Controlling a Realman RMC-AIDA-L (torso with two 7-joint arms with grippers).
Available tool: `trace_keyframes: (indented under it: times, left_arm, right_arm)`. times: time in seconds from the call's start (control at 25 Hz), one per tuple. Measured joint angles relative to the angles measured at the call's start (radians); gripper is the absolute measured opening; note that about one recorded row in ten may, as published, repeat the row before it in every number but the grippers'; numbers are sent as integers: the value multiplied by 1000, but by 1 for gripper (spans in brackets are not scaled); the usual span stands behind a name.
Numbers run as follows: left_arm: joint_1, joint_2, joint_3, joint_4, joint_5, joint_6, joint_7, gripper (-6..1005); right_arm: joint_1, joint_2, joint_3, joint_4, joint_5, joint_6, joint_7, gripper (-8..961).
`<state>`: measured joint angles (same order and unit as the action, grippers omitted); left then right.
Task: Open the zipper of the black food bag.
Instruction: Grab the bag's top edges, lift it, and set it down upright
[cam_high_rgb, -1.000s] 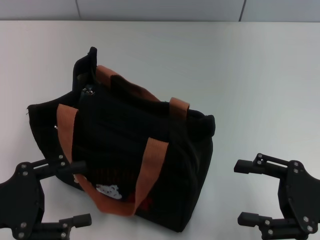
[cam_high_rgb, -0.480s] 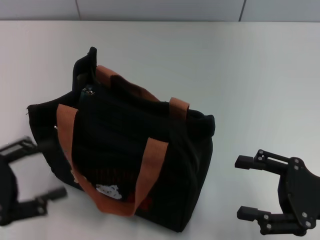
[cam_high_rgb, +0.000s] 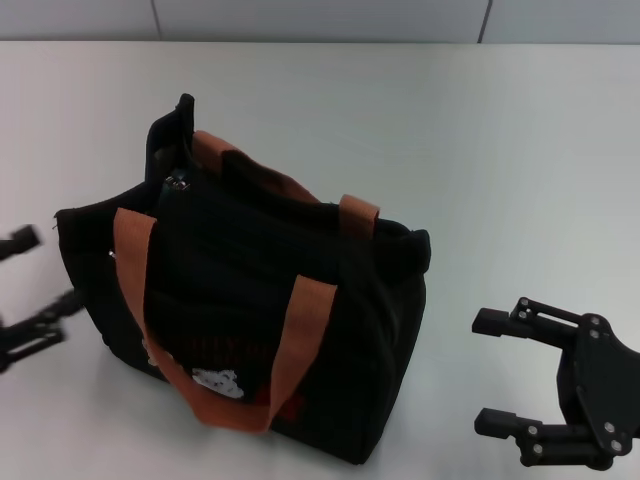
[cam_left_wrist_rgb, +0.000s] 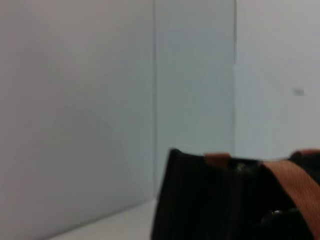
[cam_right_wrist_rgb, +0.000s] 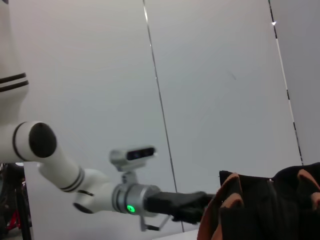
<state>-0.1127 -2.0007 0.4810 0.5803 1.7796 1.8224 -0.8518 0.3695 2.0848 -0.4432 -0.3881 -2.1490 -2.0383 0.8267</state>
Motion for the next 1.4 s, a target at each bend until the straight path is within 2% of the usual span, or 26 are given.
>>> trace_keyframes:
  times: [0.2,0.24,0.44,0.64,1.0,1.12,1.16,1.2,1.24,1.32,1.36,1.4]
  left_arm:
    - [-92,-31,-2,-51,67,-41,58,798]
    - [-102,-44,-5,-59,67,-65,94,797]
    - [-112,-58,-18,-71,63,-106,166,792]
    - [-110,-67,-60,-103,47,-100,292,585]
    - [-111,-66,-61,-125,31,-91,343,373]
    - [-113,-69,-60,-143,5,-83,442,292]
    - [-122,-70,-59,-182,-39,-59,579,263]
    - [-122,-70,-59,-182,-39,-59,579,235]
    - [-130,-70,-58,-201,-66,-43,654,206]
    - [-154,-71,-56,-223,-110,-15,772,149]
    - [-188,-72,-56,-231,-136,-3,838,135]
    - [-188,-72,-56,-231,-136,-3,838,120]
  right_arm:
    - [0,0,-1,0,0,0,-2,829]
    - [0,0,-1,0,0,0,-2,829]
    - [0,-1,-1,0,0,0,-2,828]
    - [-1,-2,0,0,0,0,-2,828]
    - [5,-2,0,0,2,0,-2,828]
    - [3,-1,0,0,24,-1,-2,828]
    - [-5,0,0,20,94,-1,-3,828]
    - [-5,0,0,20,94,-1,-3,828]
    - [-15,-1,0,58,194,-1,-10,829]
    - [-19,-1,0,85,250,-1,-16,829]
    - [-22,0,0,135,362,-1,-25,829]
    - [-22,0,0,135,362,-1,-25,829]
